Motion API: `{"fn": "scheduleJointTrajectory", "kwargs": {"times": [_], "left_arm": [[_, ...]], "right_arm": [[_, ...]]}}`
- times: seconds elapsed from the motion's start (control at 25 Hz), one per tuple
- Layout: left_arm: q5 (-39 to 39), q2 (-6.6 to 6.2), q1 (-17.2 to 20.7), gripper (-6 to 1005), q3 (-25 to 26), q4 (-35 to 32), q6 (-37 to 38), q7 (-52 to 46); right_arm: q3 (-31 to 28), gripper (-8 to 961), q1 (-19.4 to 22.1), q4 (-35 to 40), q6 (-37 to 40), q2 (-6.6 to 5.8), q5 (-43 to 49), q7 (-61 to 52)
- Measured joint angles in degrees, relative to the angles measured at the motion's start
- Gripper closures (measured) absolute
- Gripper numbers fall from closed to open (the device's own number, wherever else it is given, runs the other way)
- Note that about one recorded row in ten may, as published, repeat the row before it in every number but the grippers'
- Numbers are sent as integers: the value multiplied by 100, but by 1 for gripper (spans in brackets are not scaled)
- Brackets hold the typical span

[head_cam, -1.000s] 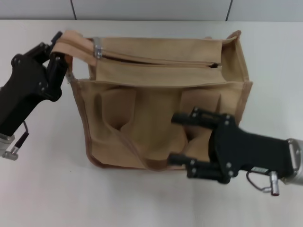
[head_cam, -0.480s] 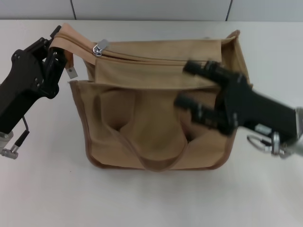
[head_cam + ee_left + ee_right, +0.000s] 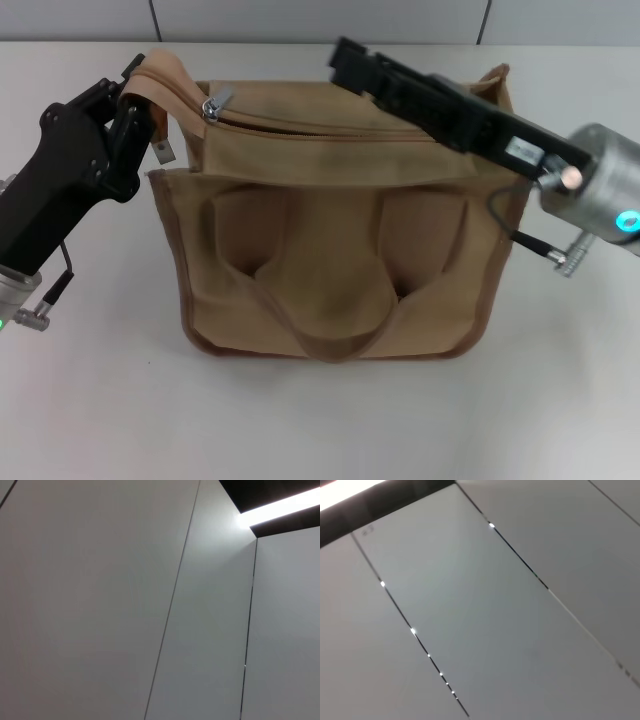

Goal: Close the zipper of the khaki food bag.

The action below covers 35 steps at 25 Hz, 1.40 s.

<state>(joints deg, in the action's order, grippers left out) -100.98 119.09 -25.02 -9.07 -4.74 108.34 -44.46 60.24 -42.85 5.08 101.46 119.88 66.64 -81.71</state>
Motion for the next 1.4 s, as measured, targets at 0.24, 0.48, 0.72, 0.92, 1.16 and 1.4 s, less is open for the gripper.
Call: {"fn": "scheduleJointTrajectory", "kwargs": {"times": [0.24, 0.48, 0.72, 0.92, 1.16, 1.4], "left_arm": [[21, 1, -48, 926, 23, 12, -33, 11], [18, 0, -127, 926, 9, 17, -32, 14], [-15, 5, -220, 926, -5, 17, -34, 17], [-19, 8, -266, 926, -7, 29, -33, 24], [-19, 9, -270, 926, -8, 35, -24, 30], [-16, 9, -268, 926, -8, 35, -29, 78]], "right_arm": [[2, 220, -370, -551, -27, 0, 9, -1070], [-26, 220, -406, -602, -100, 0, 17, -1816], [6, 220, -643, -723, -209, 0, 192, -2107], [-21, 220, -825, -882, -468, 0, 252, -2105], [-44, 220, -765, -879, -397, 0, 253, -1777], [-268, 220, -246, -375, 916, 0, 194, -101]]}}
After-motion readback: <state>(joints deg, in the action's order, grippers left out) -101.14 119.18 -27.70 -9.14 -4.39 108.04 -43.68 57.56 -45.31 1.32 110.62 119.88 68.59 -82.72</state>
